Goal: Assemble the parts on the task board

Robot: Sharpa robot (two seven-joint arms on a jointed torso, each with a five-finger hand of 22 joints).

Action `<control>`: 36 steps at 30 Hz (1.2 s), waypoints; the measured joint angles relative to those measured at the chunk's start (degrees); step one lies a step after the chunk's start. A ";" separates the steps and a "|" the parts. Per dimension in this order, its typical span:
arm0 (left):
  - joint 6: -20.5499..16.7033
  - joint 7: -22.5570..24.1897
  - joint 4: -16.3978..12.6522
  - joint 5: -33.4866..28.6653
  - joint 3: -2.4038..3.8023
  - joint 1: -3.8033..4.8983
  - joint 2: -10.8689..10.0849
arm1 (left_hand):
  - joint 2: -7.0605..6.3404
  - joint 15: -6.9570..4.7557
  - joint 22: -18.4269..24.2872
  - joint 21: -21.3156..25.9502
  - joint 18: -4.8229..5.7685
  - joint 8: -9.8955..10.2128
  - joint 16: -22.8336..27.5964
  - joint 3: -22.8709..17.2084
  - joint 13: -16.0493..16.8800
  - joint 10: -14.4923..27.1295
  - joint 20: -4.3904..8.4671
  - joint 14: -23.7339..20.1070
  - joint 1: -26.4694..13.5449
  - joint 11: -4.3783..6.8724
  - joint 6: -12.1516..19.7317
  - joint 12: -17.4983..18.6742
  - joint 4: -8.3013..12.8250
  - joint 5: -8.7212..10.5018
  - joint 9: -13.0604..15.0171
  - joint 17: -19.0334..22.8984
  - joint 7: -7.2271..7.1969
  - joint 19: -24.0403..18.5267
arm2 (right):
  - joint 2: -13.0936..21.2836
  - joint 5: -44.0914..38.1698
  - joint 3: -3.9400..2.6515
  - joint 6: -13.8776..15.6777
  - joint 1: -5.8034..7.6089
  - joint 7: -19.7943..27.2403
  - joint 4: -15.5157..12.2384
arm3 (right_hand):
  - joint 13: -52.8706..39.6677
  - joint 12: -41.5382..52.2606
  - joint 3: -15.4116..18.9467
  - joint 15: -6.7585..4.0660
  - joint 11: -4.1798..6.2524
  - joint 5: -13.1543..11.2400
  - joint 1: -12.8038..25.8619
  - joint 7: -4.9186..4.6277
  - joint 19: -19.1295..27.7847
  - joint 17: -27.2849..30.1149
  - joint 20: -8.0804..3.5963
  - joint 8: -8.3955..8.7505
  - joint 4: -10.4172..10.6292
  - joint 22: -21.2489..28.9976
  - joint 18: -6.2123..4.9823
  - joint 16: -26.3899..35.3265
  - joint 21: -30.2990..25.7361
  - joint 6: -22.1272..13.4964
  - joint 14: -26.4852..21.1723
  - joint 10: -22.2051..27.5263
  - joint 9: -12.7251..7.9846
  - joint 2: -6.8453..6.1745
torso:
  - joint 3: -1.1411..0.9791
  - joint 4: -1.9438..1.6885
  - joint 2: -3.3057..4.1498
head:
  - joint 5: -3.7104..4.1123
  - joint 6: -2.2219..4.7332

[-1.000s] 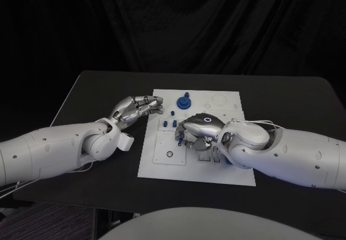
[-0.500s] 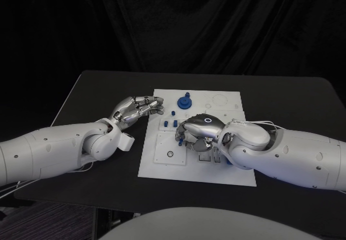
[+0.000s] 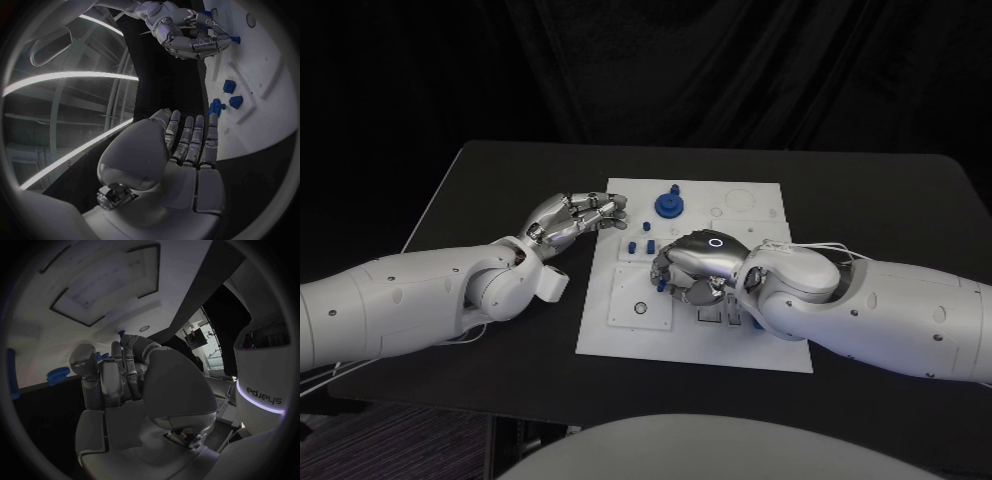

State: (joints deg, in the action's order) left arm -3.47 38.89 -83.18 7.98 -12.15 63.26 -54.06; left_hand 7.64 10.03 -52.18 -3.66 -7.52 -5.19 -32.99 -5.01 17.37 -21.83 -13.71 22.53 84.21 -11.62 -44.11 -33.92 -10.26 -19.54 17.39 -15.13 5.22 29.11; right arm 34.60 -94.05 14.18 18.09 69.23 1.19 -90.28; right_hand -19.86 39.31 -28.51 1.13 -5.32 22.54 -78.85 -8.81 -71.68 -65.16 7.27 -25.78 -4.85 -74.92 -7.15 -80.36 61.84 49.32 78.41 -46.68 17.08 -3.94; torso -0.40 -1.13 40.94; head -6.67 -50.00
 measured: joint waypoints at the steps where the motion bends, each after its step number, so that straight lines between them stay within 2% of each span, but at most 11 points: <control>1: 0.00 0.00 0.01 0.00 0.00 0.00 0.00 | 0.00 0.00 0.00 0.00 0.00 0.00 0.00 0.00 0.00 0.00 0.00 0.00 0.00 0.00 0.00 0.00 0.00 0.00 0.00 0.00 0.00 0.00 | 0.02 0.00 0.00 -0.02 0.00 0.00 -0.01 | 0.00 0.00 0.06 0.00 0.00 0.00 0.00 0.00 0.00 0.00 0.00 0.00 -0.05 0.00 0.00 0.00 0.00 0.00 0.00 0.00 0.00 0.00 | -0.01 0.00 0.00 | -0.02 0.00; 8: 0.03 0.00 0.07 -0.01 0.00 -0.02 0.05 | 0.22 0.00 0.06 0.00 0.00 0.00 0.00 0.00 -0.06 0.00 0.00 0.00 0.22 0.00 0.21 0.00 0.00 0.00 0.00 0.05 0.21 0.00 | 0.06 0.00 -0.03 -0.34 0.00 -0.06 -0.03 | 0.00 0.00 0.06 0.00 0.00 0.00 0.00 0.00 0.00 0.11 0.00 0.00 -0.06 0.00 0.00 0.00 0.00 0.00 0.00 0.00 0.00 0.00 | -0.02 0.01 0.01 | 0.02 -0.01; 11: 0.06 0.00 0.12 -0.01 0.00 -0.03 0.12 | 0.22 0.00 0.06 0.00 0.00 0.00 0.00 0.00 -0.06 0.00 0.00 0.00 0.23 0.00 0.21 0.00 0.00 0.00 -0.05 0.05 0.21 0.00 | -0.05 -0.01 -0.03 -0.69 0.00 -0.09 0.01 | 0.08 0.00 0.45 0.04 0.00 -0.90 0.00 0.00 0.00 0.53 0.00 0.99 0.03 0.00 0.00 0.00 -0.51 0.00 -0.04 0.00 0.00 0.00 | -0.03 0.01 0.01 | 0.07 -0.01; 16: 0.12 0.00 0.17 -0.01 0.00 -0.04 0.24 | 0.22 0.00 0.14 0.00 0.00 0.00 0.00 -0.02 -0.15 0.00 -0.22 0.00 0.22 0.00 0.21 0.00 0.02 0.00 -0.05 0.05 0.21 0.23 | -0.38 -0.01 -0.03 -1.34 0.00 -0.10 0.13 | 0.52 -0.59 1.19 0.68 -0.93 -2.85 0.01 -0.79 0.94 1.42 0.52 2.87 0.60 0.00 0.00 0.43 -2.00 -0.79 -0.69 1.39 -0.36 0.00 | -0.03 0.01 0.00 | 0.11 -0.01; 22: 0.20 0.00 0.24 -0.02 0.00 -0.06 0.28 | 0.23 0.15 0.20 0.00 0.00 0.00 0.00 -0.16 -0.21 0.00 -0.38 0.15 0.22 0.00 0.21 0.00 0.16 -0.22 -0.11 0.10 0.21 0.38 | -0.72 -0.02 0.01 -2.17 0.00 -0.06 0.41 | 0.70 -1.35 2.44 1.36 -1.54 -3.99 0.92 -1.03 1.75 2.22 1.05 4.84 1.40 0.01 0.00 0.71 -3.30 -2.06 -1.36 3.90 -1.05 -0.91 | -0.03 0.01 -0.04 | 0.07 -0.01; 25: 0.27 0.00 0.28 -0.02 0.00 -0.07 0.30 | 0.32 0.22 0.23 0.00 0.00 0.00 0.00 -0.16 -0.24 0.09 -0.42 0.22 0.32 0.09 0.21 0.00 0.16 -0.22 -0.11 0.11 0.21 0.43 | -0.87 -0.02 0.00 -2.51 -0.01 -0.05 0.55 | 0.74 -1.40 3.14 1.75 -1.85 -4.61 1.40 -1.13 2.20 2.79 1.50 6.66 1.77 0.01 0.00 0.71 -4.39 -3.58 -1.75 5.34 -1.75 -1.39 | -0.02 0.01 -0.04 | 0.07 -0.01; 29: 0.33 0.00 0.29 -0.02 0.00 -0.09 0.33 | 0.48 0.22 0.26 0.00 0.00 0.00 0.00 -0.32 -0.28 0.15 -0.43 0.22 0.48 0.15 0.21 0.00 0.32 -0.58 -0.12 0.11 0.21 0.43 | -0.89 -0.02 0.00 -2.93 -0.03 -0.05 0.66 | 0.74 -1.40 3.77 2.05 -2.15 -5.34 1.71 -1.13 2.69 3.36 1.64 7.33 2.34 0.01 0.00 0.94 -5.15 -3.58 -2.05 6.30 -2.00 -1.70 | 0.01 -0.01 -0.04 | 0.16 -0.01; 31: 0.34 0.00 0.29 -0.02 0.00 -0.10 0.33 | 0.48 0.22 0.31 0.00 0.00 0.00 0.00 -0.32 -0.28 0.15 -0.42 0.22 0.48 0.15 0.21 0.00 0.32 -0.59 -0.16 0.11 0.21 0.43 | -0.88 -0.02 0.00 -3.08 -0.03 -0.05 0.68 | 0.68 -1.40 4.74 2.43 -2.41 -6.23 2.11 -0.81 3.11 3.85 2.06 8.22 2.74 0.01 0.00 0.94 -6.07 -3.90 -2.75 7.68 -2.30 -2.09 | 0.02 -0.02 -0.05 | 0.20 -0.01; 32: 0.34 0.01 0.29 -0.02 0.00 -0.10 0.33 | 0.47 0.22 0.31 0.00 0.00 0.00 0.00 -0.32 -0.32 0.15 -0.42 0.22 0.49 0.15 0.21 -0.02 0.32 -0.59 -0.16 0.11 0.21 0.43 | -0.83 -0.02 0.00 -3.14 -0.03 -0.05 0.68 | 0.58 -1.40 5.17 2.73 -2.65 -6.68 2.11 -0.33 3.61 4.26 2.17 8.97 3.12 0.01 0.00 1.20 -6.79 -4.38 -3.09 8.64 -2.56 -2.10 | 0.02 -0.02 -0.05 | 0.22 -0.01; 36: 0.34 0.01 0.32 -0.03 0.00 -0.12 0.33 | 0.24 0.21 0.36 0.00 0.00 0.00 0.00 -0.32 -0.35 0.35 -0.42 0.22 0.71 -0.05 0.21 -0.21 0.32 -0.59 -0.16 0.16 0.21 0.42 | -0.44 -0.03 0.00 -3.14 -0.03 -0.05 0.59 | -0.07 -0.91 8.50 3.86 -3.97 -8.40 2.11 1.68 5.60 6.32 3.33 13.55 3.83 0.01 -0.24 1.80 -10.30 -9.51 -5.27 14.92 -4.61 -2.10 | 0.02 -0.03 -0.05 | 0.24 -0.01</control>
State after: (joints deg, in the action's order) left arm -3.12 38.89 -82.86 7.95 -12.15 63.14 -53.73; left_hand 7.89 10.24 -51.82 -3.66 -7.52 -5.19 -32.99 -5.33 17.02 -21.48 -14.13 22.75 84.92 -11.67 -43.91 -34.13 -9.95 -20.13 17.23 -14.97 5.43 29.54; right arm 34.16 -94.07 14.19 14.94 69.19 1.14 -89.69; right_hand -19.93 38.40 -20.01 4.99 -9.28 14.14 -76.74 -7.14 -66.08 -58.84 10.61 -12.23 -1.02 -74.91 -7.39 -78.56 51.54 39.81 73.14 -31.76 12.48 -6.04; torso -0.38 -1.16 40.89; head -6.44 -50.01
